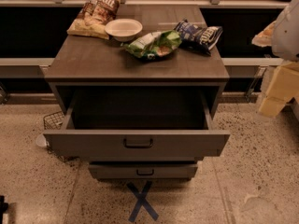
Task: Place blue chip bag into paper bowl
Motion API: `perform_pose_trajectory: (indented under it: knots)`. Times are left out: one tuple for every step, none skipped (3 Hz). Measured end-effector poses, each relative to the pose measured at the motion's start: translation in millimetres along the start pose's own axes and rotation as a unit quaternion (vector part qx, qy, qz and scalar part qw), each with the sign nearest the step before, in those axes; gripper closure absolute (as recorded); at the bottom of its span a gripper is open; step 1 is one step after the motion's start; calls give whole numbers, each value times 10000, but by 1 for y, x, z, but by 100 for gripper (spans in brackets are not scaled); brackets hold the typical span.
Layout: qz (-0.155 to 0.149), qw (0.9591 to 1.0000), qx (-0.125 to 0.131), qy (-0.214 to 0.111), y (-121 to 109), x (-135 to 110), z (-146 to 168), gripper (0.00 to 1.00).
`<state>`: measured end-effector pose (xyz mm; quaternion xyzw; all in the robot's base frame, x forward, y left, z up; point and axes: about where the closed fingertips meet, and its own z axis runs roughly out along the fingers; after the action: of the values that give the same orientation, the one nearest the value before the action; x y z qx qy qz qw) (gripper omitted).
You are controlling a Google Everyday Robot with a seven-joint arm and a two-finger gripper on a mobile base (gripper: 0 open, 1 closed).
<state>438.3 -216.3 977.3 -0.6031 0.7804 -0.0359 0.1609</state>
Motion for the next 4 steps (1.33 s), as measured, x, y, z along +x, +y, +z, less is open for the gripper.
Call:
perform_pose_trajectory:
  knots:
    - [0, 10000, 1, 0, 0, 0, 0, 0]
    - [465, 9982, 156, -357, -13, -2, 2, 0]
    - [1355, 9849, 255, -1050, -37, 17, 22, 0]
    - [2241, 9455, 429, -2322, -88, 14, 41, 0]
